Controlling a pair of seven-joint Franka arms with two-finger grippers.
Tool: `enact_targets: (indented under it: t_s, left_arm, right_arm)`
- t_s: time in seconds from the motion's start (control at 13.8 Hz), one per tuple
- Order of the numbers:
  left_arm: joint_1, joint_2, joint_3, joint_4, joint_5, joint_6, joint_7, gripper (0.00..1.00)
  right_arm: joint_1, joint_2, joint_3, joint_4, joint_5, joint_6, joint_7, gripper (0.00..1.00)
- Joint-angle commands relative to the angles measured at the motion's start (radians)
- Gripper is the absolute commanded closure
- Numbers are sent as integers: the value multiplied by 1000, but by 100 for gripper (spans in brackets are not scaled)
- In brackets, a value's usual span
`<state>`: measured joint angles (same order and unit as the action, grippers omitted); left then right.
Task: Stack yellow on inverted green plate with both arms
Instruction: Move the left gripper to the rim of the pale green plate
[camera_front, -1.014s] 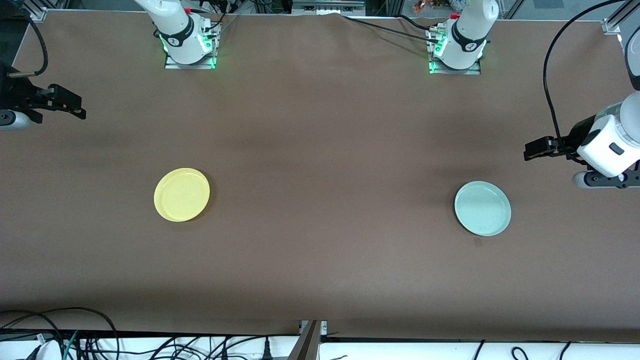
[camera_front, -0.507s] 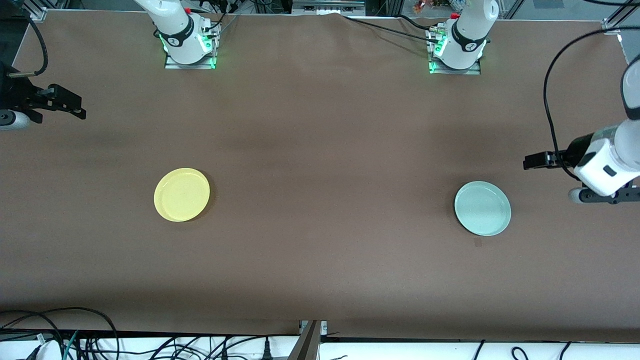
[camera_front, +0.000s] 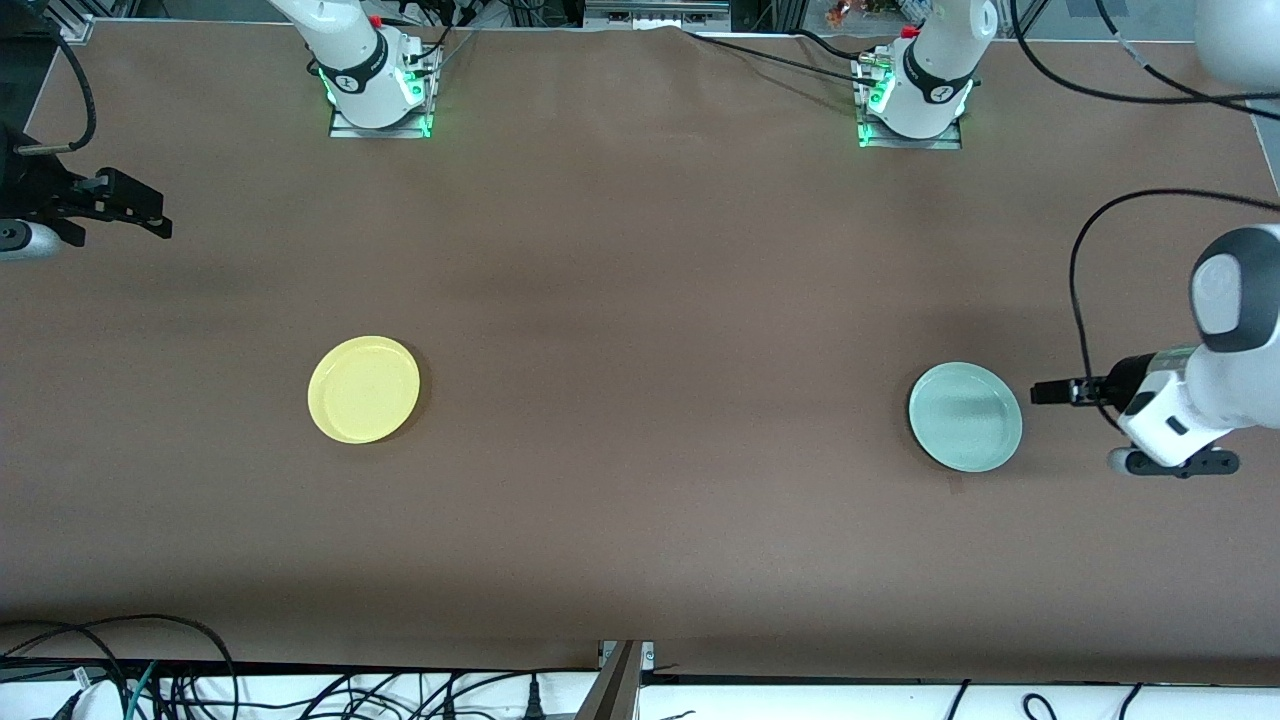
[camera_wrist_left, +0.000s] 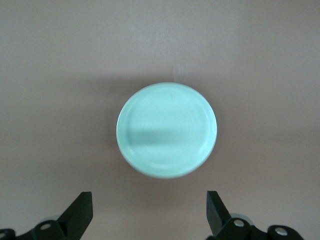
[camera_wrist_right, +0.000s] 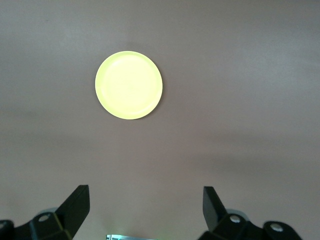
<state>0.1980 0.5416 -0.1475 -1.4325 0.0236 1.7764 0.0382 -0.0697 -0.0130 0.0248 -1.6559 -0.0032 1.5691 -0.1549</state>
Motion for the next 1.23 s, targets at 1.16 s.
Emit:
enact_targets:
  t_s: [1.16]
  left_arm:
    - [75,28,54,-490,-169,604,282,0]
  right_arm:
    - [1,5,-8,22,15,-23,8,0]
